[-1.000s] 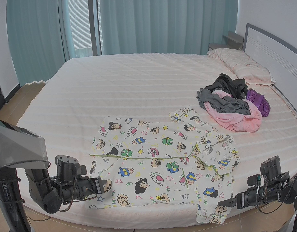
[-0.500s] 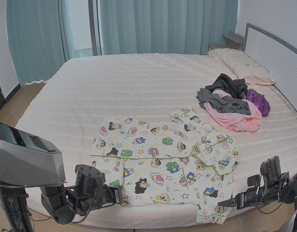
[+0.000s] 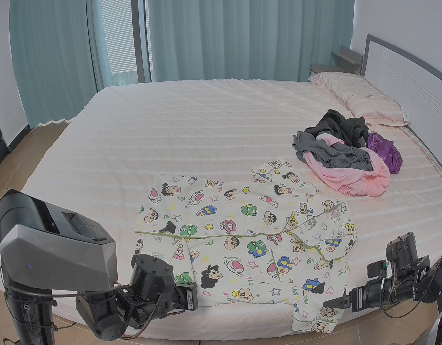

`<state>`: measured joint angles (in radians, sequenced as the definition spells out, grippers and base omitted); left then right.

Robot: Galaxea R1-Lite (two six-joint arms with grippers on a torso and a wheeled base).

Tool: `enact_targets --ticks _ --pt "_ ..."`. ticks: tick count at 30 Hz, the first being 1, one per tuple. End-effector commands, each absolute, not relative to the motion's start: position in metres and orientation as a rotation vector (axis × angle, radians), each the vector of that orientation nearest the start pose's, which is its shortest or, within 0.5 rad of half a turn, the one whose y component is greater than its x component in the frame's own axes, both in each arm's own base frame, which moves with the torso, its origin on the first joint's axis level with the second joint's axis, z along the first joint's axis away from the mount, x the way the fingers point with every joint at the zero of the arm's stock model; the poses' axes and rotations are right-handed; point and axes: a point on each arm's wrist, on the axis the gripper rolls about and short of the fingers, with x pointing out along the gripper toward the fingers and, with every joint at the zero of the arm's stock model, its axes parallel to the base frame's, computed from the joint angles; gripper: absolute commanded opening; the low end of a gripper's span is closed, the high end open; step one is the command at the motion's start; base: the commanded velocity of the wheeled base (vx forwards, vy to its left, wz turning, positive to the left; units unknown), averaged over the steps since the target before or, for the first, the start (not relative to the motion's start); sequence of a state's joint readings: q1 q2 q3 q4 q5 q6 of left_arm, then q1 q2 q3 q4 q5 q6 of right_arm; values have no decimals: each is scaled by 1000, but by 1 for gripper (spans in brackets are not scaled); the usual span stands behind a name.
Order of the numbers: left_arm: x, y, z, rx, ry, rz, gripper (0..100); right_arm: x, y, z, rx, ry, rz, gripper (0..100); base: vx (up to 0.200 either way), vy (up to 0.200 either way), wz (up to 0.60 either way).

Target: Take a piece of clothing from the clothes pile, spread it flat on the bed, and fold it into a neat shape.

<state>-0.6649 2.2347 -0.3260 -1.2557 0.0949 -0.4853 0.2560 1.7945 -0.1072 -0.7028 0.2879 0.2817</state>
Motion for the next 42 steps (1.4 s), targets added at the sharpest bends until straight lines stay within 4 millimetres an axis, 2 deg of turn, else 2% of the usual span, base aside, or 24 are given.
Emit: enact_targets --ticks 1,2,3,10,14,20,26,31,39,42 --pt "221 -176 -17 -219 729 -398 0 170 51 25 268 1063 355 100 0 0 0" --pt "220 -177 -17 -222 730 -400 0 170 51 25 268 1063 355 100 0 0 0" --pt "220 -179 -17 -223 732 -404 100 170 51 25 267 1063 356 100 0 0 0" --pt "219 -181 -17 -245 724 -390 100 170 51 24 269 1068 355 100 0 0 0" --pt "217 -183 -7 -355 643 -372 100 167 52 25 266 1069 364 100 0 0 0" --pt "199 -175 12 -522 593 -401 100 165 52 24 271 1079 358 100 0 0 0" --pt "187 -165 7 -591 658 -359 100 164 52 22 273 1094 359 100 0 0 0" --pt "191 -159 14 -684 636 -315 100 162 51 23 276 1094 364 100 0 0 0" --pt "219 -140 29 -748 460 -152 100 160 51 23 274 1095 363 100 0 0 0" --pt "222 -135 44 -808 397 -145 100 160 51 24 274 1087 365 100 0 0 0"
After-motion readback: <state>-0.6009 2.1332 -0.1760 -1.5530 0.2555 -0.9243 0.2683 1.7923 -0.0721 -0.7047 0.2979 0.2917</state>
